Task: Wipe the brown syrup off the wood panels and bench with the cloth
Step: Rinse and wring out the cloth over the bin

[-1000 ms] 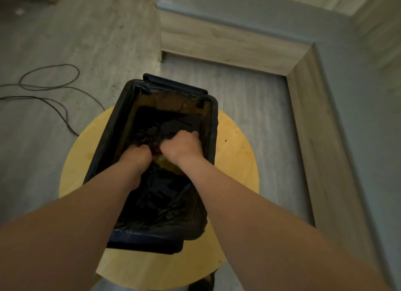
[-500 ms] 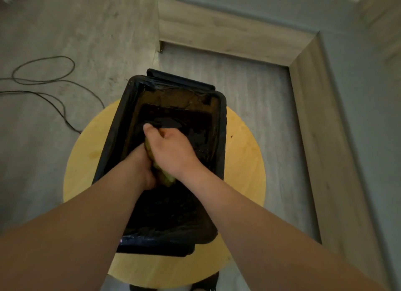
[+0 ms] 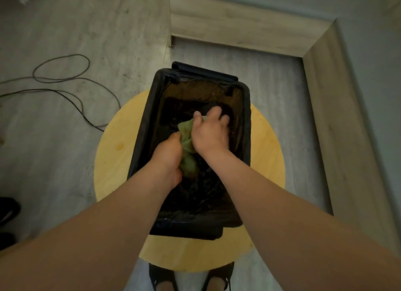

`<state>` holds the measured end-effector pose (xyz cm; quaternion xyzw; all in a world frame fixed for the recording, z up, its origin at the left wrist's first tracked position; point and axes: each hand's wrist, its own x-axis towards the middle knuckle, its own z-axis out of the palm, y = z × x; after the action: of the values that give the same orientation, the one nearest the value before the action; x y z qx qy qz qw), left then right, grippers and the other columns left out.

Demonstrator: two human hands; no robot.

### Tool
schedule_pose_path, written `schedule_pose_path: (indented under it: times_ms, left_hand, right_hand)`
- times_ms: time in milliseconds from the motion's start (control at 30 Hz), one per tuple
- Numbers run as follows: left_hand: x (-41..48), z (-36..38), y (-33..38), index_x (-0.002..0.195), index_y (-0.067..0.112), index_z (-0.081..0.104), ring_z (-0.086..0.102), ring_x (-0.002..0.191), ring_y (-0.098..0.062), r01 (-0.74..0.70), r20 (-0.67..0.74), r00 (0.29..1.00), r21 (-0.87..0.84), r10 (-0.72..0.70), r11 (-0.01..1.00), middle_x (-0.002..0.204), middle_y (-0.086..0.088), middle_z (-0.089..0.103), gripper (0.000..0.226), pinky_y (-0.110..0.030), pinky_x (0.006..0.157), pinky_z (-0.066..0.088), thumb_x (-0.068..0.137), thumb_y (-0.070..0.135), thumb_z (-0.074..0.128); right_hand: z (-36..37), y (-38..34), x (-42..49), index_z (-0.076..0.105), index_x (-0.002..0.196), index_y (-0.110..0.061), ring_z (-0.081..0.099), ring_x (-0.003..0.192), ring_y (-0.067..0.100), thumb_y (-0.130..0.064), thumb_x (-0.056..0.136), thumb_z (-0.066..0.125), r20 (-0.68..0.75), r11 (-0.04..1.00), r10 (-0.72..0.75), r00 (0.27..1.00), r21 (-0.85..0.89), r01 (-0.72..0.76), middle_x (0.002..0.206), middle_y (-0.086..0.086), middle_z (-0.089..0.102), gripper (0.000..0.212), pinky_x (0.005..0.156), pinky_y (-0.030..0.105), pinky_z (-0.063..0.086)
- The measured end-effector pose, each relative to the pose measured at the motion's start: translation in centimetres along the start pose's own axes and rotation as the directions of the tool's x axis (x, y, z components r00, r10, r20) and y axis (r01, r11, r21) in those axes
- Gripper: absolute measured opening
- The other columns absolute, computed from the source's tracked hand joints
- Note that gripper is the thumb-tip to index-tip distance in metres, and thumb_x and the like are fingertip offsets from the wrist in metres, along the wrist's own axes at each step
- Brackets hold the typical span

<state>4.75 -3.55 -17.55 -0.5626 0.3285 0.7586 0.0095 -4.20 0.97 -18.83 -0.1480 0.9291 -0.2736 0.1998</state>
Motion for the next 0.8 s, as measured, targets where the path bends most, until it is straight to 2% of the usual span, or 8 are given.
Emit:
schedule_pose_path:
  times_ms: [100,200,267,333,433,533,667,800]
  left_hand:
    - [-0.3,-0.4,0.1,0.112,0.014,0.074,0.072,0.095,-0.032,0.126,0.059,0.991,-0.079,-0.122,0.989,0.095,-0.017,0.078,0.05,-0.041,0.075,0.058,0.107,0.051,0.041]
    - [-0.6,-0.8,0.1,0.12,0.016,0.073,0.068,0.107,-0.035,0.17,0.117,0.981,-0.15,-0.153,0.974,0.114,-0.019,0.075,0.053,-0.049,0.086,0.055,0.103,0.057,0.045]
    - [-0.7,-0.7,0.4,0.118,0.015,0.074,0.069,0.105,-0.035,0.14,0.123,0.986,-0.203,-0.116,0.969,0.111,-0.018,0.076,0.046,-0.049,0.083,0.056,0.103,0.051,0.051]
    - [-1.0,-0.6,0.9,0.112,0.012,0.075,0.071,0.098,-0.033,0.107,0.14,0.987,-0.213,-0.078,0.971,0.1,-0.017,0.078,0.039,-0.045,0.075,0.056,0.103,0.043,0.053]
    - [-0.8,-0.8,1.5,0.068,0.008,0.074,0.07,0.067,-0.022,0.019,0.179,0.984,-0.08,-0.004,0.997,0.065,-0.01,0.07,0.052,-0.026,0.056,0.056,0.106,0.027,0.044]
    - [-0.9,-1.0,1.8,0.037,0.012,0.055,0.056,0.036,-0.014,-0.055,0.185,0.981,0.008,0.053,0.998,0.041,-0.002,0.05,0.071,-0.015,0.039,0.043,0.105,0.01,0.037]
    - [-1.4,-1.5,1.8,0.07,0.009,0.051,0.054,0.054,-0.014,-0.109,0.164,0.981,0.038,0.101,0.993,0.057,-0.005,0.054,0.046,-0.023,0.053,0.047,0.111,0.01,0.029]
    - [-1.3,-0.9,2.2,0.083,0.004,0.061,0.062,0.07,-0.024,-0.037,0.095,0.994,-0.086,0.046,0.996,0.059,-0.011,0.067,0.032,-0.031,0.058,0.056,0.106,0.005,0.038]
  right_hand:
    - [0.2,0.1,-1.5,0.032,0.145,-0.021,0.035,0.136,0.043,-0.048,0.109,0.031,0.226,0.982,0.074,0.971,-0.189,-0.031,0.147,0.017,0.027,0.045,0.109,0.053,0.037]
    - [-0.3,0.1,-2.4,0.041,0.14,-0.015,0.051,0.124,0.041,-0.035,0.109,0.031,0.408,0.957,0.126,0.904,-0.289,-0.004,0.14,0.019,0.045,0.038,0.103,0.05,0.047]
    - [-0.9,0.2,-3.0,0.054,0.123,-0.015,0.063,0.105,0.032,-0.037,0.108,0.035,0.395,0.993,0.013,0.919,-0.109,0.032,0.119,0.013,0.063,0.033,0.091,0.044,0.054]
    - [-1.5,0.1,-4.3,0.061,0.107,-0.021,0.065,0.093,0.021,-0.042,0.108,0.039,0.339,0.989,-0.125,0.933,0.113,0.092,0.1,0.003,0.067,0.031,0.083,0.039,0.055]
    - [-2.6,-0.4,-6.7,0.062,0.081,-0.03,0.063,0.076,0.005,-0.04,0.105,0.047,0.196,0.934,-0.308,0.931,0.248,0.256,0.078,-0.008,0.065,0.03,0.068,0.028,0.05]
    - [-2.7,-0.8,-7.8,0.06,0.066,-0.027,0.06,0.062,0.009,-0.031,0.1,0.048,0.107,0.889,-0.414,0.904,0.261,0.376,0.062,-0.006,0.061,0.036,0.056,0.03,0.046]
    - [-1.4,-1.3,-6.8,0.045,0.056,-0.024,0.056,0.056,0.021,-0.044,0.093,0.037,0.027,0.889,-0.451,0.892,0.101,0.446,0.056,-0.005,0.052,0.042,0.053,0.039,0.046]
    - [-0.9,-1.0,-3.9,0.048,0.069,-0.021,0.062,0.075,0.034,-0.038,0.1,0.045,0.031,0.862,-0.489,0.872,-0.136,0.488,0.076,0.005,0.063,0.036,0.06,0.036,0.038]
